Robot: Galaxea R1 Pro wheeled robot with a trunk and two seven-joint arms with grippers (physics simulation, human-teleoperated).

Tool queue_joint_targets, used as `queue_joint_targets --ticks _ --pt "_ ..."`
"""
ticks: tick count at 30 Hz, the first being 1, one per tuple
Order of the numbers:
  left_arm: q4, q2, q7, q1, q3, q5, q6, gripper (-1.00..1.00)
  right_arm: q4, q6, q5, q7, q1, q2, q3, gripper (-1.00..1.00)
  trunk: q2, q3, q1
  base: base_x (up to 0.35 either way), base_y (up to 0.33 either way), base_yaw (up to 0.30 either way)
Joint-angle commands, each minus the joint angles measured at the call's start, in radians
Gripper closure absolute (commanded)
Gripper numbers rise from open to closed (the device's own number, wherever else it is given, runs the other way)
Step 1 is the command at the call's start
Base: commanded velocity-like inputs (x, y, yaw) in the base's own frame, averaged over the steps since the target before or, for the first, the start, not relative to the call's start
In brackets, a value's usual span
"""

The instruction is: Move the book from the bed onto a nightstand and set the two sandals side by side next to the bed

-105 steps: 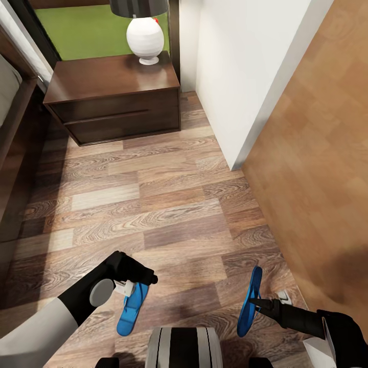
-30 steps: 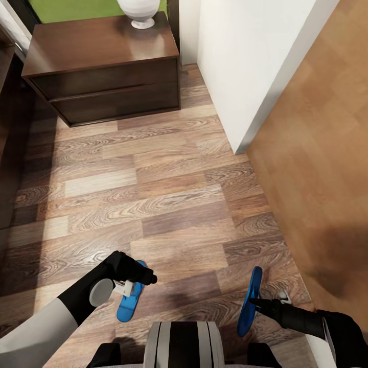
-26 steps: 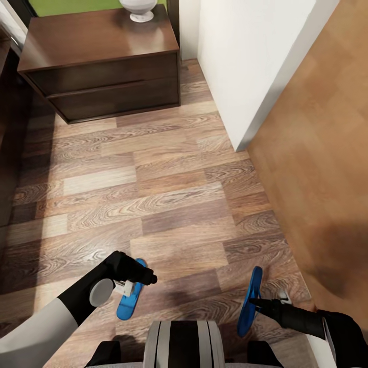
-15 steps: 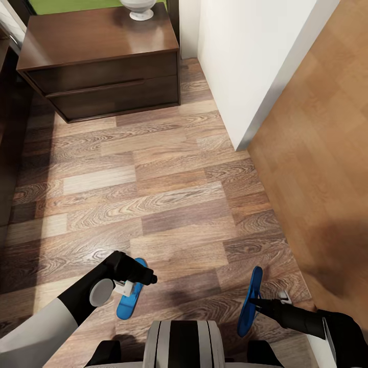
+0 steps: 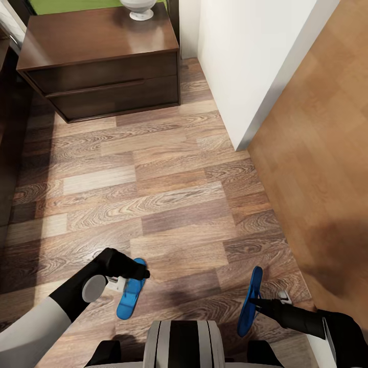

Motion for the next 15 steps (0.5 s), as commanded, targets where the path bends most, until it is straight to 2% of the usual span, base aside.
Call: queue_joint_targets --ticks 1,6,15 --pt "-0.001 0.006 -0.01 -0.001 0.004 0.009 -0.001 -1.0 -0.001 0.01 0.01 0.01 -0.001 0.001 -0.004 1.0 0.0 -0.001 0.0 0.0 0.0 0.0" --pt "-0.003 0.019 -0.01 -0.001 0.016 0.009 -0.001 -1.0 -0.001 0.01 0.01 0.01 -0.001 0.001 -0.004 1.0 0.0 -0.001 0.0 0.0 0.0 0.0" --pt "-0.001 0.02 -0.009 -0.001 0.018 0.008 -0.001 -1.0 -0.001 0.01 0.01 0.01 -0.001 0.001 -0.004 1.0 0.0 -0.001 0.0 0.0 0.0 0.0"
